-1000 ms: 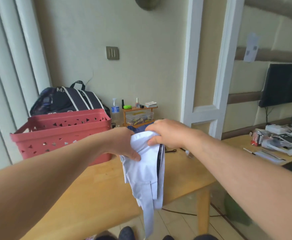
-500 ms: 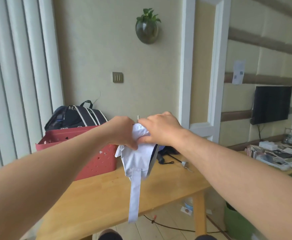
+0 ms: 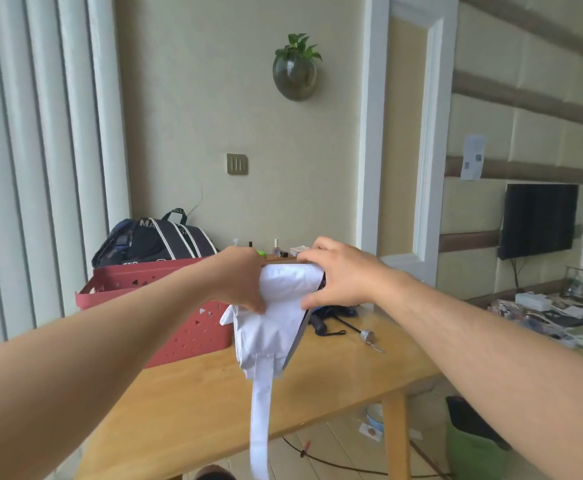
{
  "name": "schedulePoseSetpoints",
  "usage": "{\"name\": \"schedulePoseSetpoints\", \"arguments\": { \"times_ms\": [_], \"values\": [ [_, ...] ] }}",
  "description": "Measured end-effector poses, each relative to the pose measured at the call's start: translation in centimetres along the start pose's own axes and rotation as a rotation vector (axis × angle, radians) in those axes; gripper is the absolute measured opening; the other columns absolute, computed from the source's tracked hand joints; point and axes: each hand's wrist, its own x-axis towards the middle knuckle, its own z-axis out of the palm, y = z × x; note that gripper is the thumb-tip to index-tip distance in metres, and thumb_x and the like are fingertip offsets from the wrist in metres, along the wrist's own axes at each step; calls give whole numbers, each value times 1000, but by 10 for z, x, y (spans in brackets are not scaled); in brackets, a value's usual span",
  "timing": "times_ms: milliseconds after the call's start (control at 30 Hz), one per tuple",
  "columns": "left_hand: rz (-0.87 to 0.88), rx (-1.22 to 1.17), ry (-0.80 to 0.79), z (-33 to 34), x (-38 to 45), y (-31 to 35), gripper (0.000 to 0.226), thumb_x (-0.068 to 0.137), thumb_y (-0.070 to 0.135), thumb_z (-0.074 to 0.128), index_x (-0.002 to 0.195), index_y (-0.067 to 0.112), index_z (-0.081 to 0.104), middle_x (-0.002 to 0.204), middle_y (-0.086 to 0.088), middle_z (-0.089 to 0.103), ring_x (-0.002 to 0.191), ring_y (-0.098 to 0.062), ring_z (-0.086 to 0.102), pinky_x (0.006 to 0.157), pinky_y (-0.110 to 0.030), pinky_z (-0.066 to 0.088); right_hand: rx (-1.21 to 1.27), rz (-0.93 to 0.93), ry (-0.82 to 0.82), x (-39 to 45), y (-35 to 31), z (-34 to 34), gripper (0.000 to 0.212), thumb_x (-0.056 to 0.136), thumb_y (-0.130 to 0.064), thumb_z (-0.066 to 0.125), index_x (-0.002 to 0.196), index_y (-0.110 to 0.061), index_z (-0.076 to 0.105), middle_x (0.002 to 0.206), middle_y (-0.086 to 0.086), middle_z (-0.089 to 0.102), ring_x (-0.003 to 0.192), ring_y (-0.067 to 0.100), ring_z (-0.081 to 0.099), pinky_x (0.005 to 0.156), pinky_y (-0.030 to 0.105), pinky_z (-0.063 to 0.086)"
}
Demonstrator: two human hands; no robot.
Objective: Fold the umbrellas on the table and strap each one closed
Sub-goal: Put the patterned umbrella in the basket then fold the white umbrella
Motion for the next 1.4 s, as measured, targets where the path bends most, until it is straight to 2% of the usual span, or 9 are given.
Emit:
{"name": "schedulePoseSetpoints", "arguments": {
  "times_ms": [100, 233, 367, 533, 633, 767, 1033, 1200, 1400],
  "values": [
    [-7, -37, 20, 2, 4, 8, 46, 64, 47, 87, 96, 19, 69, 79, 1, 66, 71, -20, 64, 51, -26, 44, 271, -29, 175, 3, -6, 1, 70, 64, -72, 75, 127, -51, 54, 119, -21, 44, 114, 6, 52, 99, 35, 49],
    [21, -51, 27, 1, 4, 19, 41, 69, 43, 87, 96, 22, 65, 79, 3, 65, 70, -18, 61, 53, -27, 41, -28, -44, 139, 1, -17, 0, 70, 71, -79, 70, 131, -47, 54, 123, -17, 45, 120, 13, 46, 93, 36, 47],
    [31, 64, 64, -1, 5, 23, 42, 76, 44, 81, 102, 17, 64, 78, 2, 61, 77, -24, 61, 65, -28, 42, -378, -69, 137, 4, -32, 7, 75, 71, -91, 54, 121, -36, 58, 119, -9, 56, 117, 22, 46, 102, 55, 38],
    [-6, 3, 45, 0, 3, 24, 43, 70, 41, 84, 101, 16, 67, 82, -1, 65, 74, -23, 62, 50, -27, 39, -429, 24, 6, 6, -30, -3, 59, 77, -84, 61, 92, -31, 39, 105, -4, 68, 112, 28, 57, 112, 67, 29],
    [-13, -5, 20, -2, 1, 24, 41, 69, 41, 83, 98, 16, 68, 79, -1, 64, 70, -23, 60, 47, -26, 37, -424, 5, 62, 0, -25, -2, 55, 81, -81, 61, 97, -31, 45, 108, -3, 67, 109, 29, 59, 95, 46, 43],
    [8, 23, 1, -7, 1, 25, 45, 70, 44, 83, 101, 15, 68, 88, -5, 70, 75, -25, 65, 47, -26, 38, -373, -11, 185, -9, -20, 2, 50, 84, -70, 64, 106, -26, 55, 109, -5, 66, 103, 28, 61, 68, 33, 37],
    [67, 142, 11, -4, 0, 23, 38, 78, 37, 76, 108, 17, 65, 91, -3, 70, 78, -25, 65, 47, -23, 36, -395, 22, 43, -12, -28, -4, 24, 86, -40, 63, 98, -27, 47, 106, 4, 64, 92, 33, 59, 65, 34, 38],
    [136, 220, 153, 13, 12, 28, 42, 76, 42, 71, 116, 29, 63, 106, 3, 66, 103, -25, 65, 75, -33, 48, -311, 106, -65, -8, -38, 4, 14, 81, -31, 61, 89, -24, 51, 88, -1, 53, 84, 29, 56, 64, 33, 44],
    [222, 220, 237, 34, 15, 29, 39, 86, 47, 65, 119, 28, 57, 115, 7, 66, 107, -24, 66, 70, -35, 50, -184, 172, -197, -15, -32, 2, 8, 71, -27, 58, 75, -22, 53, 75, -2, 59, 64, 17, 55, 55, 26, 42]
  ]
}}
